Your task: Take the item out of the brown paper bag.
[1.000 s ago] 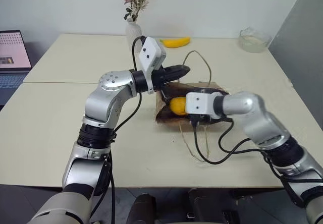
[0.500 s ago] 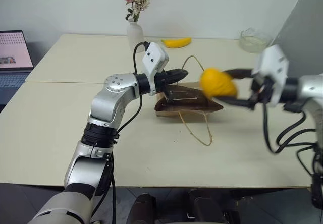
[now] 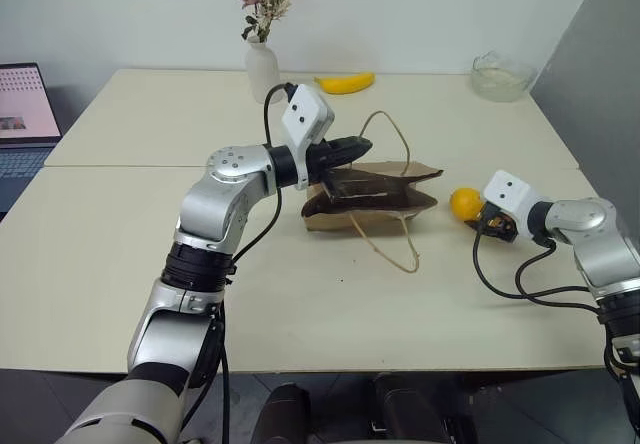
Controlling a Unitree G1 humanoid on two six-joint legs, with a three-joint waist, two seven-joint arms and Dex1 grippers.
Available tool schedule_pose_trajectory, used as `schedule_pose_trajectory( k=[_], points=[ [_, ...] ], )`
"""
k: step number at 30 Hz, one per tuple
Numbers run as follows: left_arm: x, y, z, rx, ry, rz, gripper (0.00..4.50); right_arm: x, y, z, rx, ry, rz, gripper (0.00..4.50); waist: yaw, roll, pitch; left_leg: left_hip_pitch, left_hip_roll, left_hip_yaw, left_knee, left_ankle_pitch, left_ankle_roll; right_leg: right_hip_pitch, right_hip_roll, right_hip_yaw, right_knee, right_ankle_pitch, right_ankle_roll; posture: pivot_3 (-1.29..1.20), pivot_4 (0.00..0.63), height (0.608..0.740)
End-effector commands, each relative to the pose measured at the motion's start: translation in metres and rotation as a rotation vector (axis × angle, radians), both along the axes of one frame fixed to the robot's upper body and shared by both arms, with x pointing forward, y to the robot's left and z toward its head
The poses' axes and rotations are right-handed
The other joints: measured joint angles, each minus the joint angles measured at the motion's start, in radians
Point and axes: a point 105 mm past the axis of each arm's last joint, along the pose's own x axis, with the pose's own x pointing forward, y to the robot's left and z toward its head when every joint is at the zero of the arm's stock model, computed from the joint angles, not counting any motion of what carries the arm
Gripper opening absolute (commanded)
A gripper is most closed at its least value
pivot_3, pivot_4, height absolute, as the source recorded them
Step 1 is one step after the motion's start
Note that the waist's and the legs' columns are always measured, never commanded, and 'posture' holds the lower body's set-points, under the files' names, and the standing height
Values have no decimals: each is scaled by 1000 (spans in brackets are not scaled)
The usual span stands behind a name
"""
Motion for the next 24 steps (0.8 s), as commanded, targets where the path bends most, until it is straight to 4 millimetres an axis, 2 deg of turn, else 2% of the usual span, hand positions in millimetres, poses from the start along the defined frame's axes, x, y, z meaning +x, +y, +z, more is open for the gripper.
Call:
schedule_pose_trajectory(
  k=[1, 2, 5, 8, 11, 14, 17, 22, 24],
  points=[
    [-3, 2, 14, 2, -66, -3, 0, -6, -5, 21, -30, -41, 35, 4275, 1, 0, 0, 0, 0, 0, 0, 0, 0, 0, 0, 0, 0, 0, 0, 0, 150, 740],
    [-3, 3, 14, 3, -67, -3, 0, -8, -6, 26, -28, -48, 35, 4494, 2, 0, 0, 0, 0, 0, 0, 0, 0, 0, 0, 0, 0, 0, 0, 0, 150, 740],
    [-2, 5, 14, 14, -75, 6, 0, -19, -5, 50, 39, -102, 31, 4494, 4, 0, 0, 0, 0, -1, 0, 0, 0, 0, 0, -1, 0, 0, 0, 0, 150, 740],
    [1, 10, 12, 48, -95, 18, 0, -40, 15, 79, 218, -168, 74, 4494, 4, 0, 0, 0, 0, -1, 0, 0, 0, 0, 0, -1, 0, 0, 0, 0, 150, 740],
    [3, 19, 10, 105, -113, 23, 0, -66, 50, 99, 413, -194, 179, 4494, 0, 0, 0, 1, 1, -2, 0, 0, 0, 1, 0, -1, 1, 0, 0, 0, 150, 740],
    [6, 26, 11, 148, -124, 29, 609, -82, 74, 107, 529, -189, 240, 4500, 1, 0, 0, 3, 2, -3, 0, 0, 0, 2, 0, -2, 1, 0, 0, 0, 150, 740],
    [7, 35, 18, 165, -147, 41, 1505, -88, 92, 112, 612, -189, 274, 4500, 1, 0, 0, 3, 1, -3, 0, 0, 0, 2, 0, -2, 1, 0, 0, 0, 150, 740],
    [6, 55, 29, 124, -153, 92, 3107, -84, 96, 112, 641, -191, 272, 4500, 3, 0, 0, 1, -1, -2, 0, 0, 0, 2, -1, -1, -1, 0, 0, 0, 150, 740],
    [5, 73, 34, 93, -186, 176, 3107, -82, 96, 112, 668, -228, 262, 4500, 2, 0, 0, 0, 0, -2, 0, 0, 0, 2, -1, -2, -2, 0, 0, 0, 150, 740]
  ],
)
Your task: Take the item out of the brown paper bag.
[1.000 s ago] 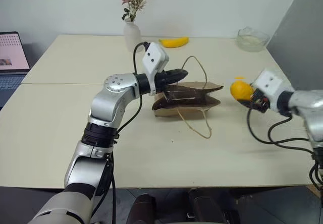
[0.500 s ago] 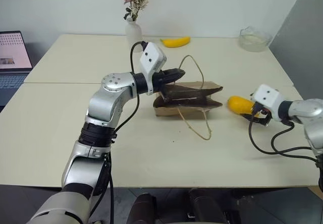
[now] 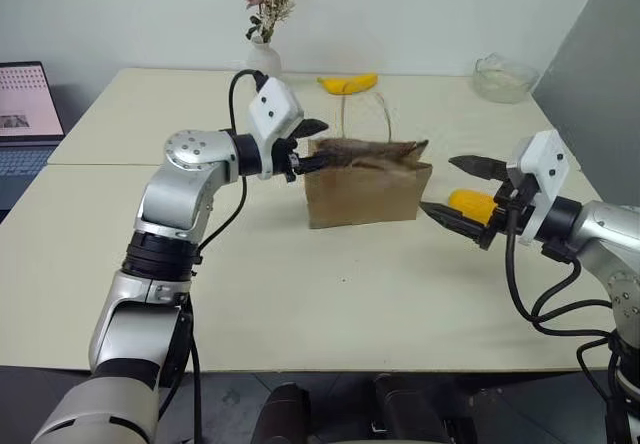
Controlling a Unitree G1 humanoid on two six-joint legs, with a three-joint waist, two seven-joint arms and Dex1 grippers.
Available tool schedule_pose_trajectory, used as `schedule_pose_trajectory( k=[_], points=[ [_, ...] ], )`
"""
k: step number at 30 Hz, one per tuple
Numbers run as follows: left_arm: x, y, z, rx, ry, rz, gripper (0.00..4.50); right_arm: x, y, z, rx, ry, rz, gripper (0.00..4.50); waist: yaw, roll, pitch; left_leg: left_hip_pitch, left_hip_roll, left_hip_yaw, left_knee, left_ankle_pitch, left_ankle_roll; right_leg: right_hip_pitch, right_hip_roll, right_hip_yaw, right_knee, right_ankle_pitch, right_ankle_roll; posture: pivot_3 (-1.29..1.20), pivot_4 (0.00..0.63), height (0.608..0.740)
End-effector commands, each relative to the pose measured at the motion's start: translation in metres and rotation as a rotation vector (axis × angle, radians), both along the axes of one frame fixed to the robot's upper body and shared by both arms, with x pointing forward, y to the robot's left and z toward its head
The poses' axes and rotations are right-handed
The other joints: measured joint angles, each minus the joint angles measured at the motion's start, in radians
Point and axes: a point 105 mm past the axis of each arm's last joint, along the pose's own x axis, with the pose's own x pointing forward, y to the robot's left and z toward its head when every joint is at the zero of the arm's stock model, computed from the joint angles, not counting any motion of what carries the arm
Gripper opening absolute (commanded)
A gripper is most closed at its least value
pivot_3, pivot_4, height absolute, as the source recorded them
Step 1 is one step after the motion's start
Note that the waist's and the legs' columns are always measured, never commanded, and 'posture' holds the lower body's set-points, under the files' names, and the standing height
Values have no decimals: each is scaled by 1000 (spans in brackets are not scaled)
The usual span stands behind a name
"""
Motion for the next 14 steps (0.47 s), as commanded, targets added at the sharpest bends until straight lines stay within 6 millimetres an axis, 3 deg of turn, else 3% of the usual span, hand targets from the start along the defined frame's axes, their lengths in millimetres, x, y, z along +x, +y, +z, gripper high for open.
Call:
schedule_pose_trajectory(
  k=[1, 4, 8, 11, 14],
  points=[
    [-6, 27, 26, -80, -119, 111, 3107, 2, -1, 10, 56, -83, -26, 4500, -3, 0, 0, 0, 1, 0, 0, 0, 0, 0, 0, 0, 0, 0, 0, 0, 150, 740],
    [-13, 42, 26, -158, -152, 220, 3107, 2, -5, 0, 111, -76, -29, 4500, -2, 0, 0, 0, 3, -1, 0, 0, 0, -1, 0, 0, 0, 0, 0, 0, 150, 740],
    [-34, 61, -11, -143, -161, 403, 3107, -1, -3, -22, 135, -74, -22, 4500, -1, 0, 0, 1, 3, 0, -1, 0, 0, 0, -1, 0, 1, 0, 0, 0, 150, 740],
    [-54, 61, -37, -160, -146, 463, 3107, -2, 7, -36, 120, -92, -24, 4500, -2, 0, 0, 1, 2, 1, 0, 0, 0, 1, -3, 1, 1, 0, 0, 0, 150, 740],
    [-59, 62, -51, -205, -121, 527, 3107, 1, 10, -42, 127, -117, -40, 4500, -1, -1, 0, 3, 2, 0, 0, 0, 0, 1, -3, 0, 2, 1, -1, 0, 150, 740]
  ],
)
